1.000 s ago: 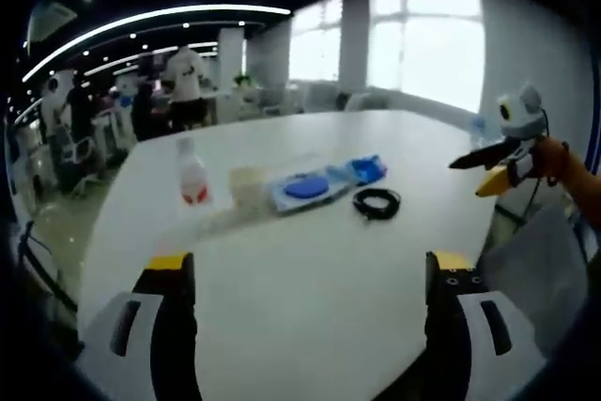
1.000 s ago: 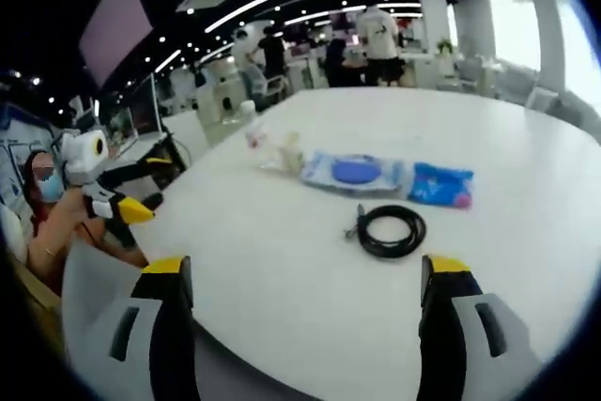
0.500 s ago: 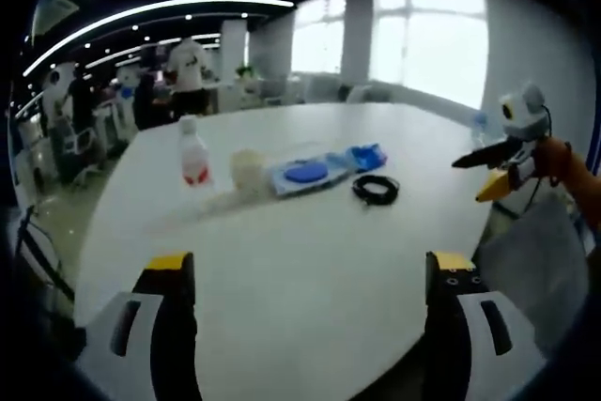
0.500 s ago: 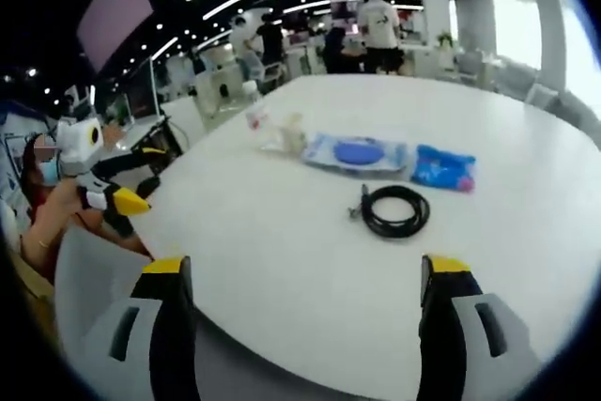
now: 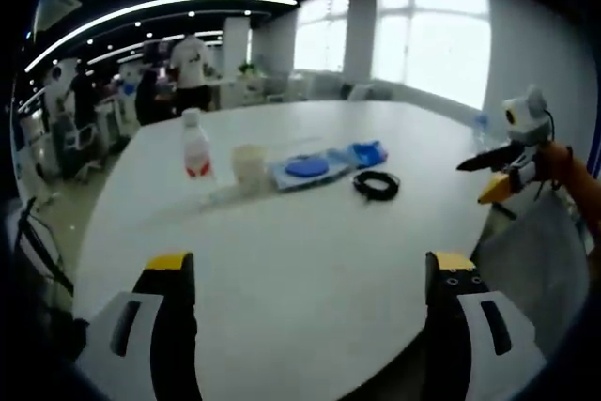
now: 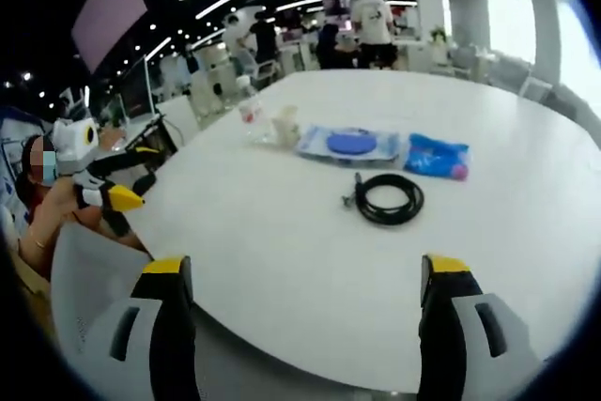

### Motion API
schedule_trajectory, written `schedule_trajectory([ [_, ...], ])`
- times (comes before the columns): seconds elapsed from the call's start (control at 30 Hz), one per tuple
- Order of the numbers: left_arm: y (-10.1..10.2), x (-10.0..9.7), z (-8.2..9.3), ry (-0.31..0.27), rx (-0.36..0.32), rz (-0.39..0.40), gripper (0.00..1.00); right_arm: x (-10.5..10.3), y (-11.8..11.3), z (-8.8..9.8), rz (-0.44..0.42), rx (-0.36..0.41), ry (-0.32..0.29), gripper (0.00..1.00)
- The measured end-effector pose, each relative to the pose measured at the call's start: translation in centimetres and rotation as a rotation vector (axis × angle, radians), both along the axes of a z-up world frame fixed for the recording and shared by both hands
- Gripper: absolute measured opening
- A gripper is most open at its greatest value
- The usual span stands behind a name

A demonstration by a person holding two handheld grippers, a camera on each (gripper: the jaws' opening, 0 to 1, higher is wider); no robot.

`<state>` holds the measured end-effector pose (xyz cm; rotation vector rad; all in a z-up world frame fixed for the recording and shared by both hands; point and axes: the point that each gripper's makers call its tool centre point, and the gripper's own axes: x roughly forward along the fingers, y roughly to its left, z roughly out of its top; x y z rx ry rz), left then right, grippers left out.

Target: Arrange the tabletop items into an orderly group along one side of the table until the central work area is clear of visible clutter.

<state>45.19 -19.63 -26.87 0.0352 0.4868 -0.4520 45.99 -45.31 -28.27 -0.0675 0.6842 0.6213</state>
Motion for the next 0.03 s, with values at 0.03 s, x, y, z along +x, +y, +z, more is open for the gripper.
schedule_trajectory([
  [0.03,0.04,0.02,0.04,-0.002,-0.002,0.004,0.99,-0.02,-0.04,-0.02,0.0,-0.003,-0.001,0.99],
])
